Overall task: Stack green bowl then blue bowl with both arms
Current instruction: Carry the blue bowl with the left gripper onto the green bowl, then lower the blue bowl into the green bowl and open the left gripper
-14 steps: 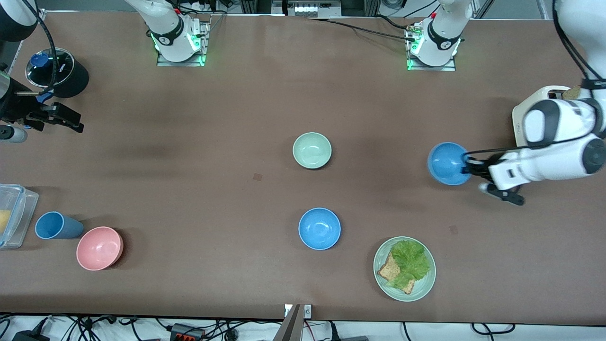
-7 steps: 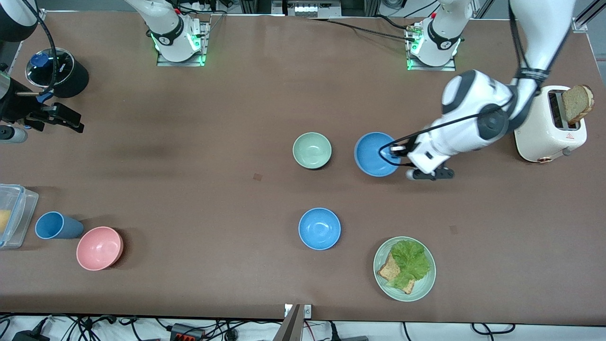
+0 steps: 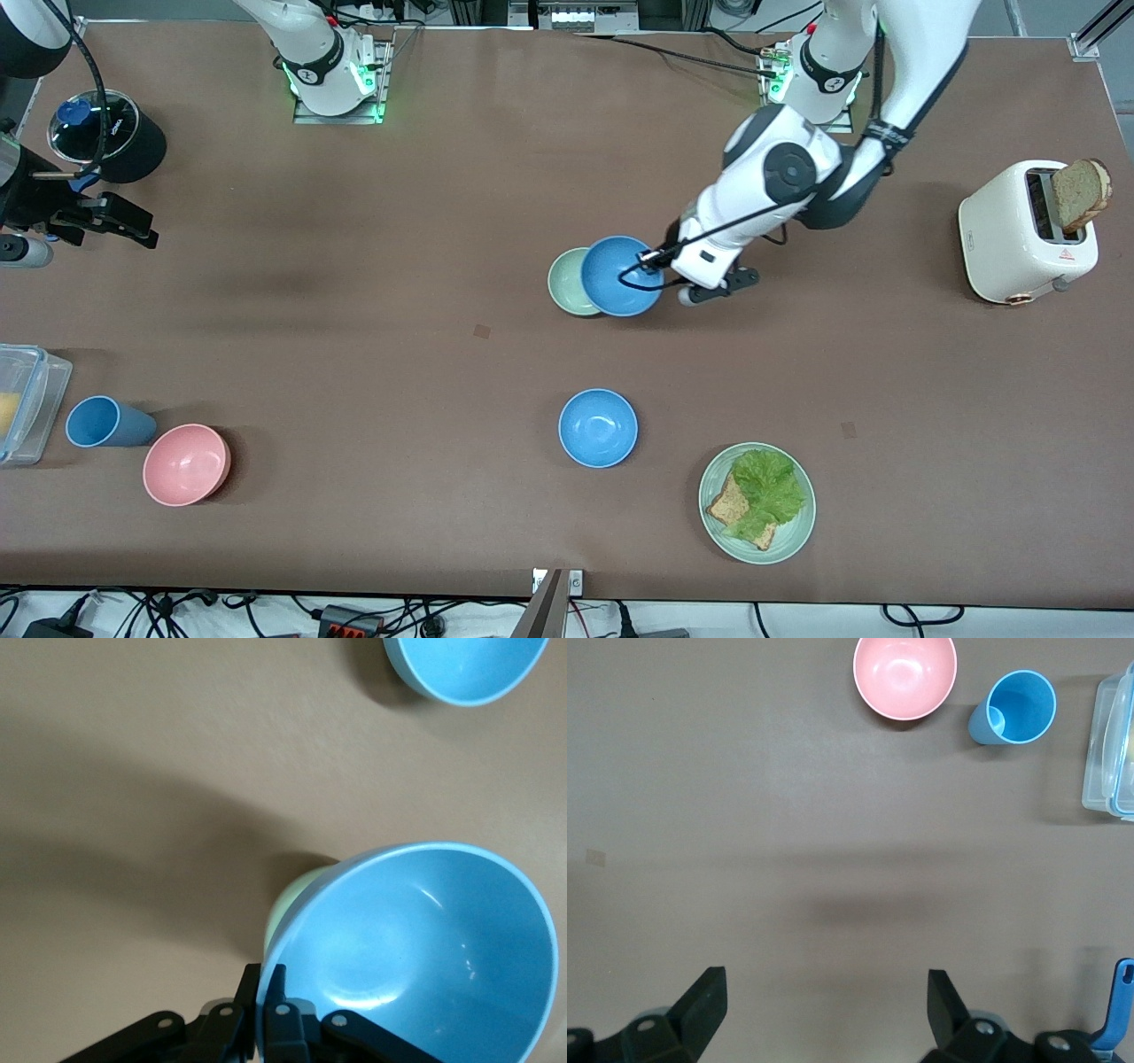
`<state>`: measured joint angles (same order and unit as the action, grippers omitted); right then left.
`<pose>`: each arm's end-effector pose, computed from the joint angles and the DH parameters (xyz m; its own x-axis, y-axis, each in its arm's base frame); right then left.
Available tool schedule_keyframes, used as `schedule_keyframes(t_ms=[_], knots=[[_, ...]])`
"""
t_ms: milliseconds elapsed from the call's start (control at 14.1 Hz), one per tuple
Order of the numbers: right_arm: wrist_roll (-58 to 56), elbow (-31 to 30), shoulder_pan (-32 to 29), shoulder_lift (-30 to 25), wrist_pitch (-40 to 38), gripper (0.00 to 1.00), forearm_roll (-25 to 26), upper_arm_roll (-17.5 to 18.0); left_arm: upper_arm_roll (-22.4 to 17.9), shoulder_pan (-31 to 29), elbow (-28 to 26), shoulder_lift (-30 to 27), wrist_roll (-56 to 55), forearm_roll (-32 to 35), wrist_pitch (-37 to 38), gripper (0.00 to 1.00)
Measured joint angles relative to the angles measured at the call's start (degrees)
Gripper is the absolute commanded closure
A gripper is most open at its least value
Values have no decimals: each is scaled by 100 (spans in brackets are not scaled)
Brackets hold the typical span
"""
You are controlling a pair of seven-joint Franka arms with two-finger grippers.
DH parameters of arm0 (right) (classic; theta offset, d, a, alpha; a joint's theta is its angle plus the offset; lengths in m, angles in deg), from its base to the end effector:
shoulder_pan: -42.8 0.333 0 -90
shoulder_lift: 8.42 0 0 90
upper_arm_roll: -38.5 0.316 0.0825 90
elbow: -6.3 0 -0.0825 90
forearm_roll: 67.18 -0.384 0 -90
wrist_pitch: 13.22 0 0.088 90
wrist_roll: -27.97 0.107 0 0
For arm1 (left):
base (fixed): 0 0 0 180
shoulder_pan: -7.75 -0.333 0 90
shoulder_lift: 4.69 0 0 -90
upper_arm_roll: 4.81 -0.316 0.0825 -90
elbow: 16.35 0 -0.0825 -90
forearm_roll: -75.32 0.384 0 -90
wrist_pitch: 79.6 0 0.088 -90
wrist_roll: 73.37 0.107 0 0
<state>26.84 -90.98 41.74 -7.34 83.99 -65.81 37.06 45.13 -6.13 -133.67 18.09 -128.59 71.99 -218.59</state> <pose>0.5656 -0.0269 0.5645 0.9996 -0.0209 -0.0206 -0.0204 -0.9995 0.0237 0.4976 -0.3367 0.3226 0.8972 0.3815 -0.2224 0.4327 -0.8601 0.2701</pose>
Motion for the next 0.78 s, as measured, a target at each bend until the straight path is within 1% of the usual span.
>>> schedule_keyframes(t_ms=[142,212,354,496,566,779], knots=[[-2,0,1,0,0,0,0,1,-35,187,-3,80,-222,50,-130,99],[-2,0,1,0,0,0,0,1,-104,323,-9,118,-417,218,-182,99],[-4,0,1,0,0,0,0,1,-274,624,-28,240,-1051,902,-332,99],[-5,0,1,0,0,0,0,1,-339,763,-32,426,-1654,1538,-407,99],[-5,0,1,0,0,0,0,1,-352,788,-32,511,-1861,1730,-448,99],[-6,0,1,0,0,0,0,1,-364,847,-32,683,-2150,1920,-661,99]])
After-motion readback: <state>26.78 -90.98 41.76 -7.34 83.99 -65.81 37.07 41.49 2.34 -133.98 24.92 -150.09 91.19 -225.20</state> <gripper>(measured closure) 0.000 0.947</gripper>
